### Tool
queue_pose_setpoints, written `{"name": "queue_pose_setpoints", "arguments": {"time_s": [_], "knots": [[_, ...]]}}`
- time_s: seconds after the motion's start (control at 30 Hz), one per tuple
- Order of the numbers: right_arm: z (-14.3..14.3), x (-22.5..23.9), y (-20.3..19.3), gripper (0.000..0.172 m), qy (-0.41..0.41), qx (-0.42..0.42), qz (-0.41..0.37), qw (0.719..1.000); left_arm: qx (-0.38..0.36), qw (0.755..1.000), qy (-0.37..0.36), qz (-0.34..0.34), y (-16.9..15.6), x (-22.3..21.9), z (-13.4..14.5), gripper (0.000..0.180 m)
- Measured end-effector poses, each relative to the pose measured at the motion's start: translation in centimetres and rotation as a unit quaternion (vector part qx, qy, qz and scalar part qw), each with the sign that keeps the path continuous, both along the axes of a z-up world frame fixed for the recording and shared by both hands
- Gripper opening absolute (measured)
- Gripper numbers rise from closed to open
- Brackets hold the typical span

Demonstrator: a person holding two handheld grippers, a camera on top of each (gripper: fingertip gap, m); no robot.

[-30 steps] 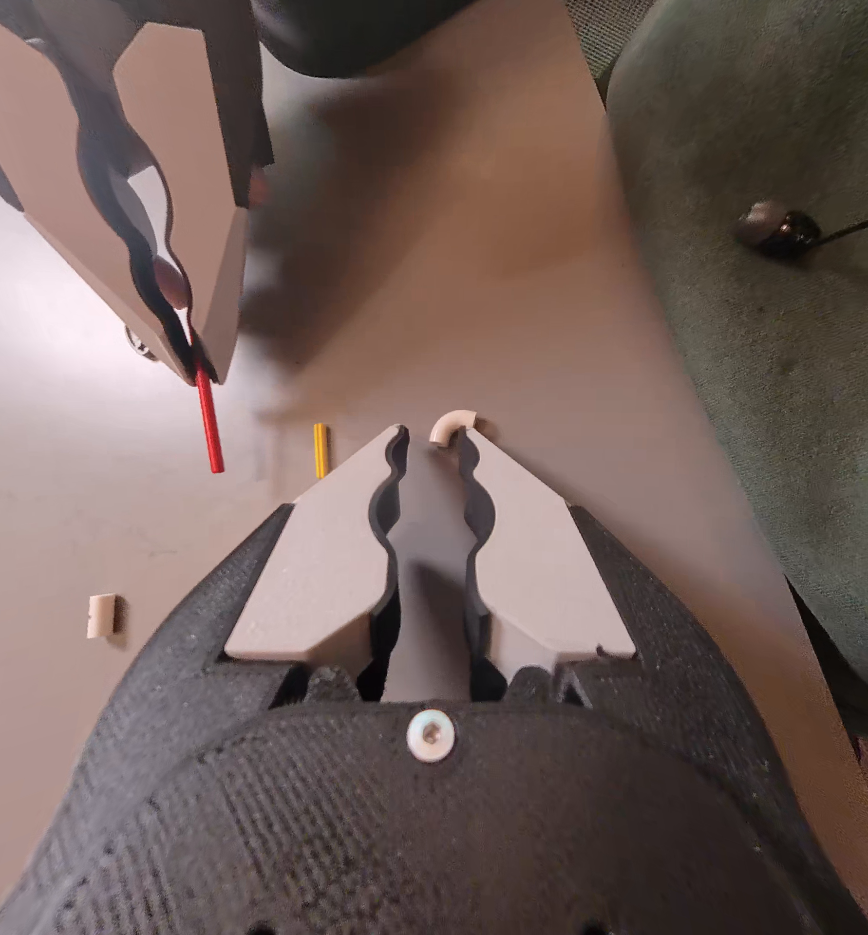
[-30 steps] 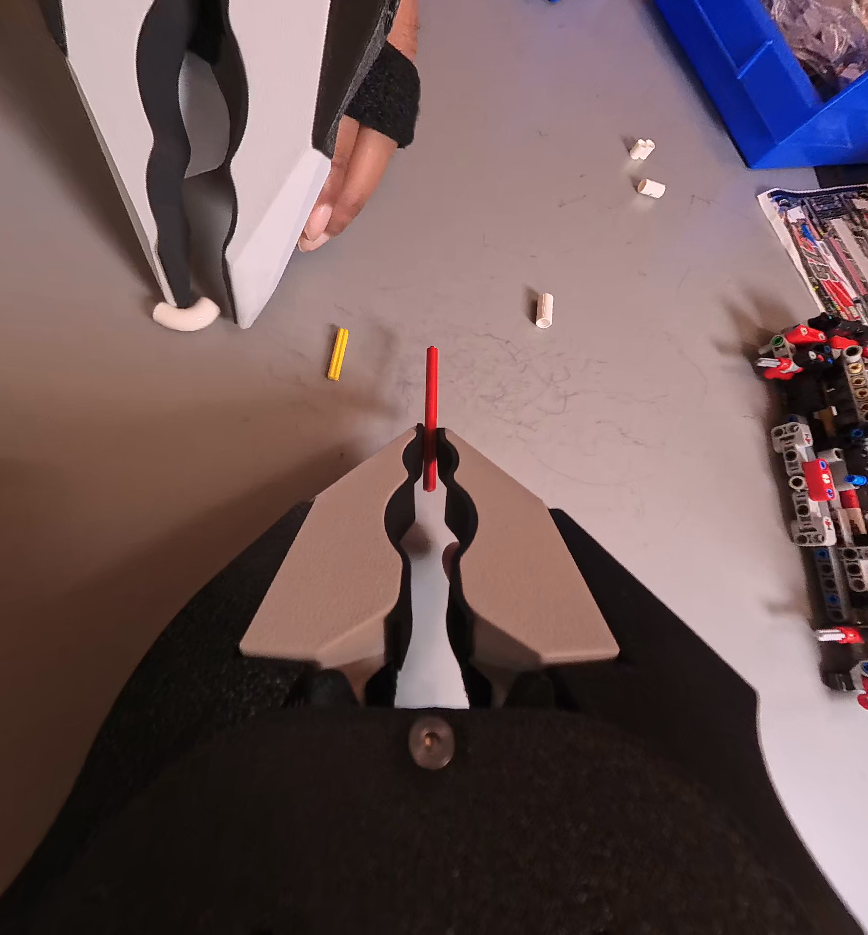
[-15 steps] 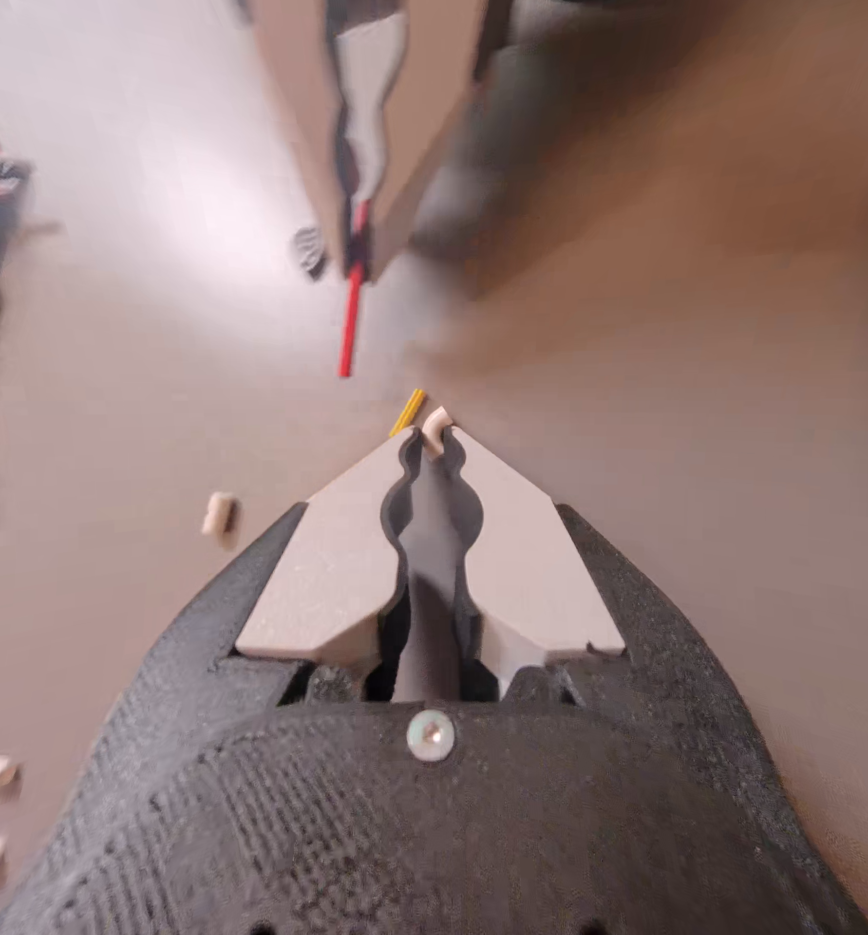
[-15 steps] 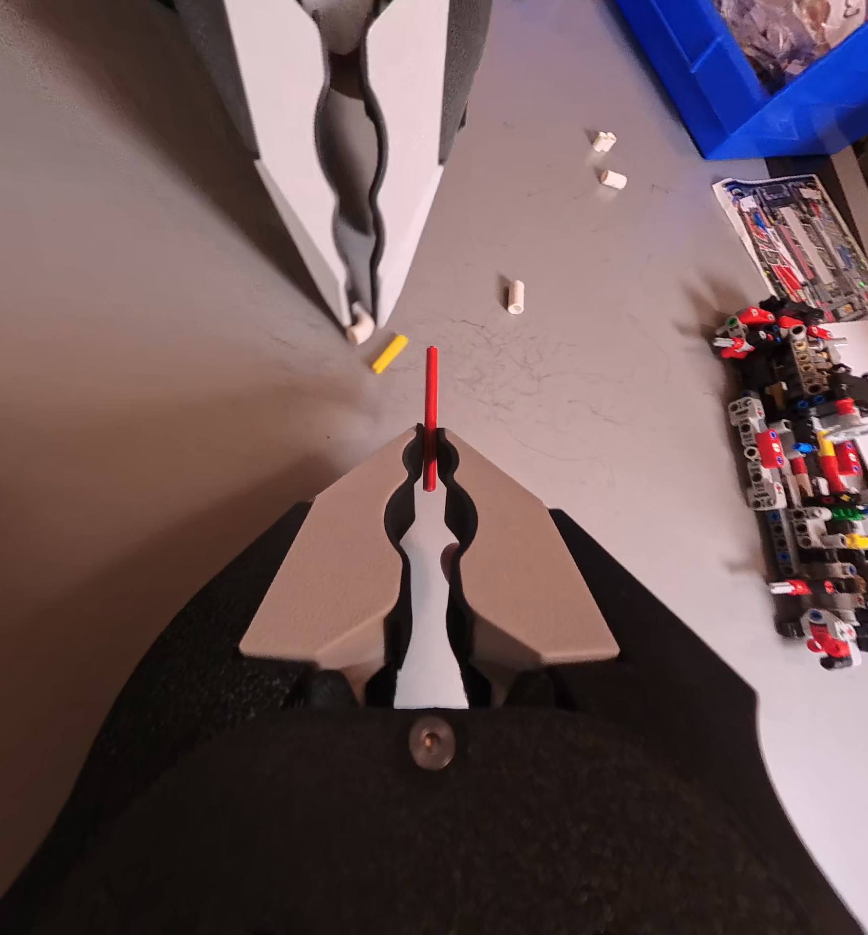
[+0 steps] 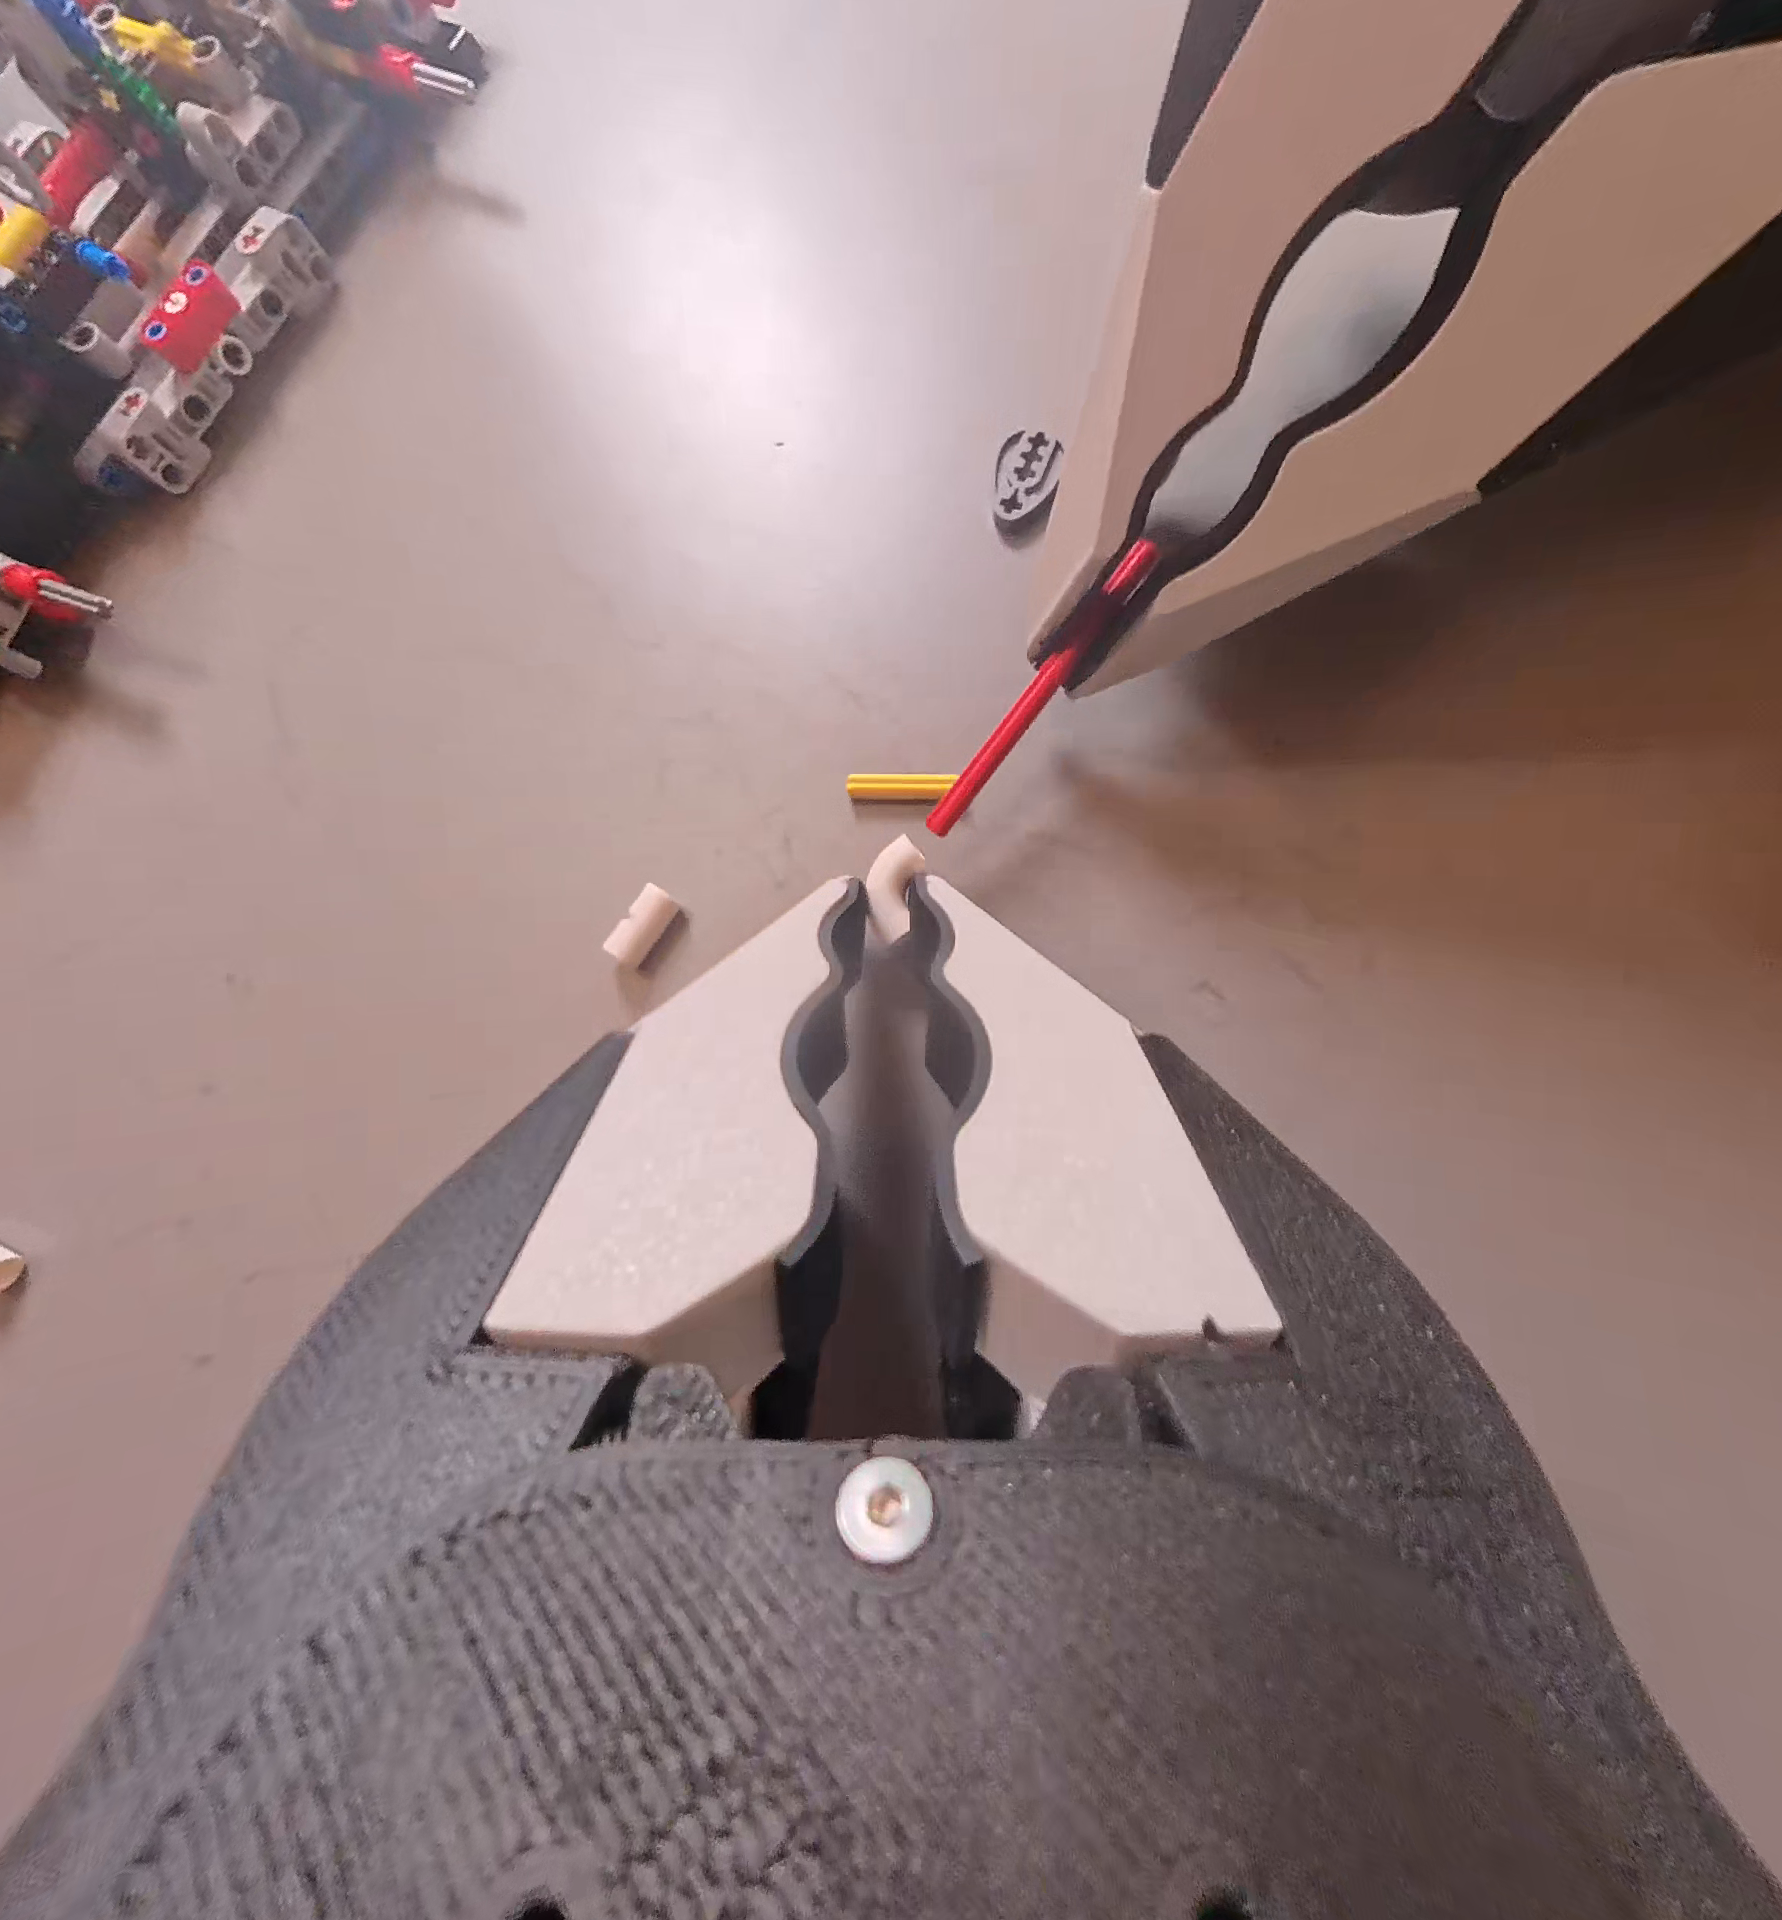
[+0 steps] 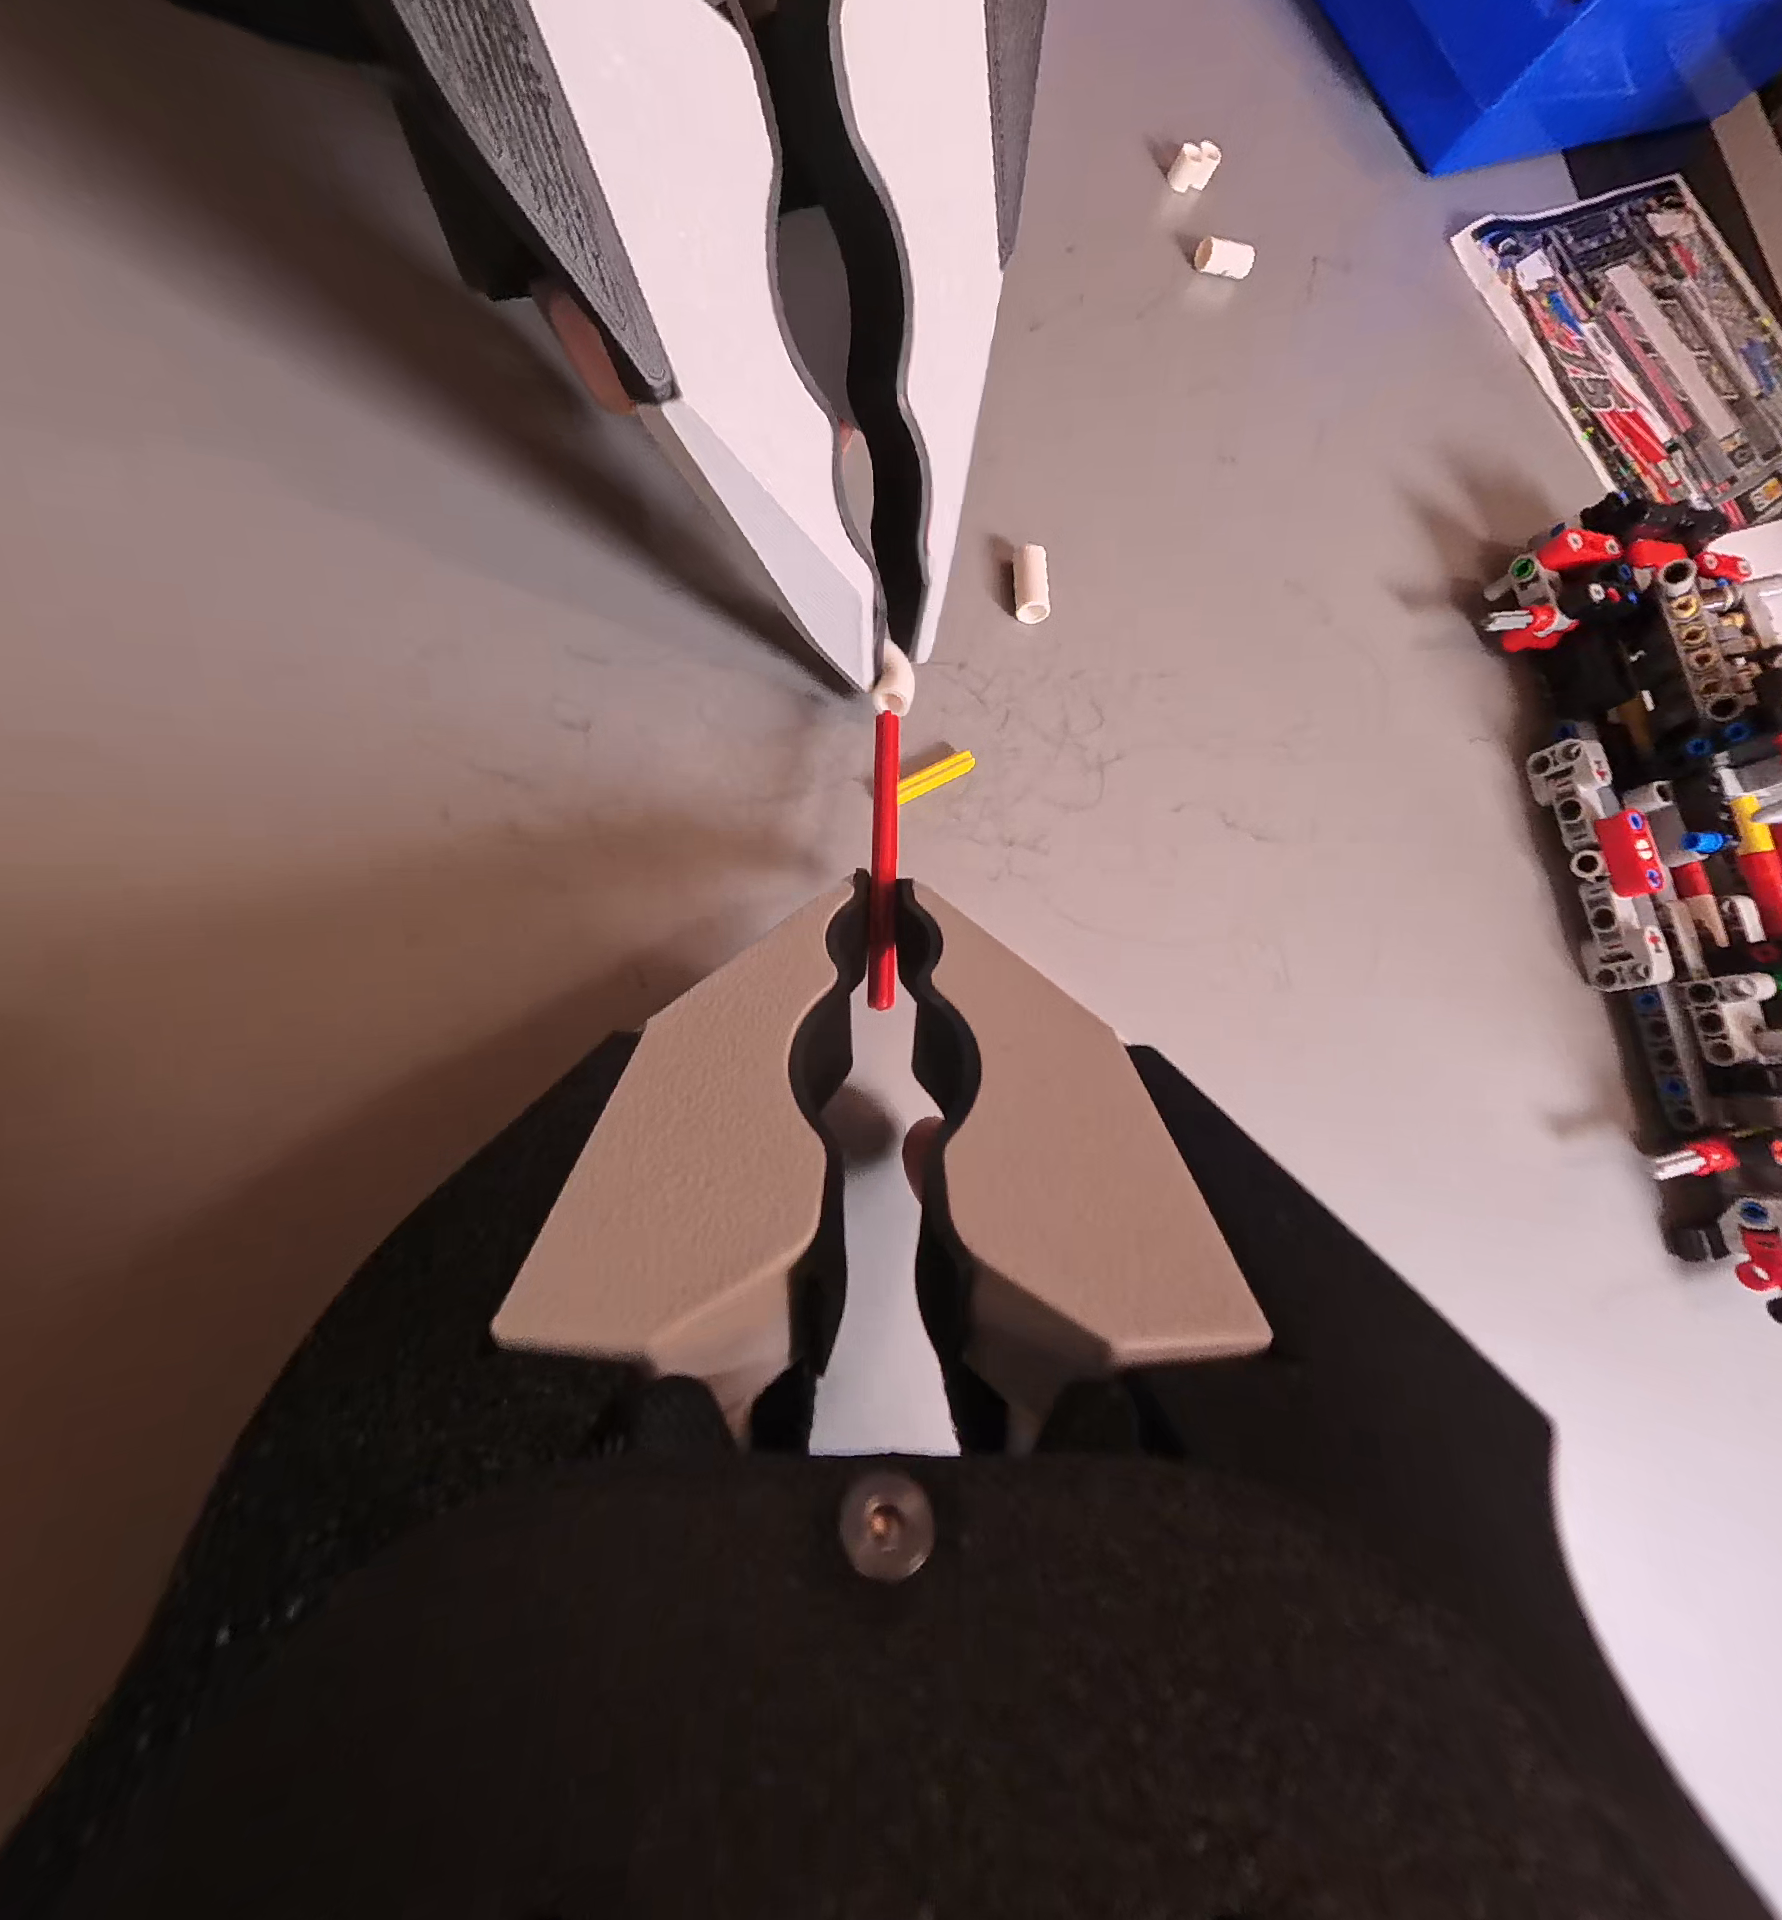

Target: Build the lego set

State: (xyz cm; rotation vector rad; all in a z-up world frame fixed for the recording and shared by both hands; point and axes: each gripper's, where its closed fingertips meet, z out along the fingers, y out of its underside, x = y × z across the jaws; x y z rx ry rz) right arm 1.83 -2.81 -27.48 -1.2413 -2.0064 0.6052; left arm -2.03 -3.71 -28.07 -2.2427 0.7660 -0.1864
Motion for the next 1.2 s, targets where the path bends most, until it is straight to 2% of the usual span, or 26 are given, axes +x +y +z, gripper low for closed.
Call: {"name": "queue_pose_setpoints", "arguments": {"time_s": [0.33,0.53,0.7,0.87,1.07,1.2], "knots": [[-0.4,-0.8,-0.1,0.001,-0.012,-0.02,-0.051,0.998,-0.008,0.999,0.001,0.038,0.3,-0.2,-0.2,0.006],[-0.3,-1.0,-0.2,0.001,-0.007,-0.041,-0.068,0.997,-0.02,0.997,-0.047,0.053,0.3,-0.2,-0.2,0.005],[0.2,-0.8,-0.4,0.001,-0.005,-0.043,-0.069,0.997,-0.012,0.997,-0.066,0.045,0.2,0.0,0.2,0.005],[-0.1,-0.5,-0.6,0.001,-0.022,-0.031,-0.065,0.997,0.003,0.999,-0.032,0.032,0.0,0.4,-0.1,0.005],[-0.5,-0.3,-0.7,0.0,-0.031,-0.039,-0.059,0.997,0.011,0.999,-0.031,0.022,-0.2,0.6,-0.1,0.004],[1.1,-0.1,-0.5,0.0,-0.014,-0.04,-0.053,0.998,0.027,0.997,-0.077,0.003,0.0,0.6,1.3,0.005]]}}
